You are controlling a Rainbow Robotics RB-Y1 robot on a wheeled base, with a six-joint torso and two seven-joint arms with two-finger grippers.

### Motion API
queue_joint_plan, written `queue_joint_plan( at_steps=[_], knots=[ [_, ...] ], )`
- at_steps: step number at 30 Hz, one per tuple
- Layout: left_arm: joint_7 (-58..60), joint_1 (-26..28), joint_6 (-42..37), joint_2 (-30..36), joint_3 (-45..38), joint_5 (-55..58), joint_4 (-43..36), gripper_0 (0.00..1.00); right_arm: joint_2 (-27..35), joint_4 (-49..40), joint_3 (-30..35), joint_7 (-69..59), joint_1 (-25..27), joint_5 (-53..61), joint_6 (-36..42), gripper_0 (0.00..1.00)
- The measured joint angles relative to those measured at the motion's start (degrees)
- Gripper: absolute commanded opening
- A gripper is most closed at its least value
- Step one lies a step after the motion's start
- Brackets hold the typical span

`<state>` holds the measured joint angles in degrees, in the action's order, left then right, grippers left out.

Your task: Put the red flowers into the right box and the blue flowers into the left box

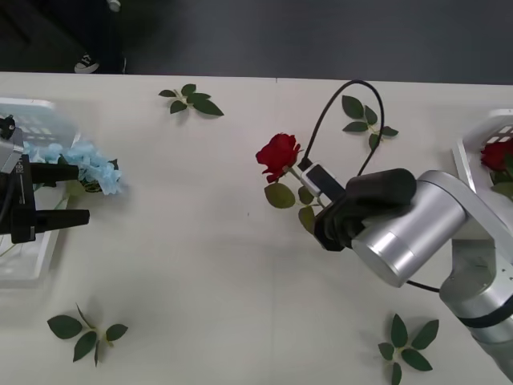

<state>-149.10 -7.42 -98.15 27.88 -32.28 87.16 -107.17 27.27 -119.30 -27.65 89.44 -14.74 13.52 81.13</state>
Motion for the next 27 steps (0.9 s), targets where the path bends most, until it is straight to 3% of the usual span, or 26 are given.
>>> queue_joint_plan(
  at_steps=[13,20,27],
  knots=[
    [0.00,0.00,0.00,0.02,0.00,0.00,0.00,0.83,9.06,-15.34,18.93,-0.07,15.26,5.91,-20.73,0.00],
    [0.00,0.00,0.01,0.02,0.00,0.00,0.00,0.83,18.52,-16.35,33.21,-1.69,20.66,16.87,-31.52,0.00],
    [0.00,0.00,0.01,0.03,0.00,0.00,-0.01,0.83,25.88,-14.32,49.21,-3.62,27.00,26.98,-36.76,0.00]
  ],
)
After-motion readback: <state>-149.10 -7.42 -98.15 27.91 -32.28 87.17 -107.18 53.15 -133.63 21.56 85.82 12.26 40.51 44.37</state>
